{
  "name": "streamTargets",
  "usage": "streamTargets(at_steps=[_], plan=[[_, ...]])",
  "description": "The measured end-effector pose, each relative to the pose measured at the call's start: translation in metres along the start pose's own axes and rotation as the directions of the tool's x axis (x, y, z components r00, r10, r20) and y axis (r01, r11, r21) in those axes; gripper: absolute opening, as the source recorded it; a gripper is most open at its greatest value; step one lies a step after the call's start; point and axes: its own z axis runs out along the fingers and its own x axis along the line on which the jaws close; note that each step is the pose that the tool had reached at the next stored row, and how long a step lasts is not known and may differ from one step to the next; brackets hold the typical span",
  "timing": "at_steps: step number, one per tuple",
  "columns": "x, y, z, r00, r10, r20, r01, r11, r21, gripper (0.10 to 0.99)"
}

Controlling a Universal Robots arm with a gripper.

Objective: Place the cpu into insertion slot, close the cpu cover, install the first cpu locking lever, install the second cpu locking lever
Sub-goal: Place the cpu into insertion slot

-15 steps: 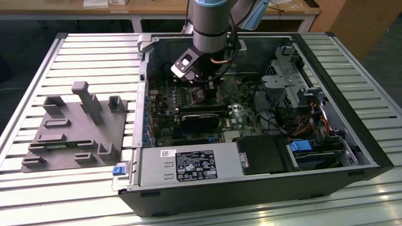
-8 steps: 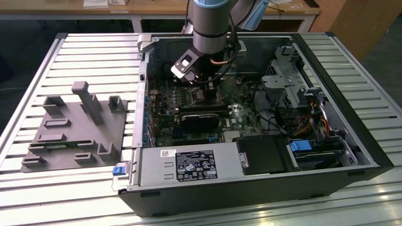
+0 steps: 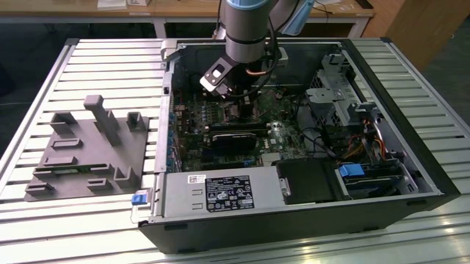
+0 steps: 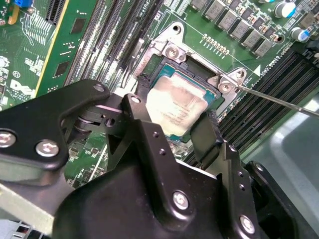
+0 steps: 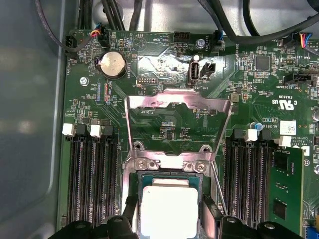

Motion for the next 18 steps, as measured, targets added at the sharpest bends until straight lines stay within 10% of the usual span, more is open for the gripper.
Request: streamTargets(at_steps=[13,18], plan=[[0.0001,0.0002,-0.0069,1.0000,0.000,0.0000,0.000,1.0000,0.000,0.612],[0.0002,0.0006,-0.0123,1.0000,0.000,0.0000,0.000,1.0000,0.000,0.412]])
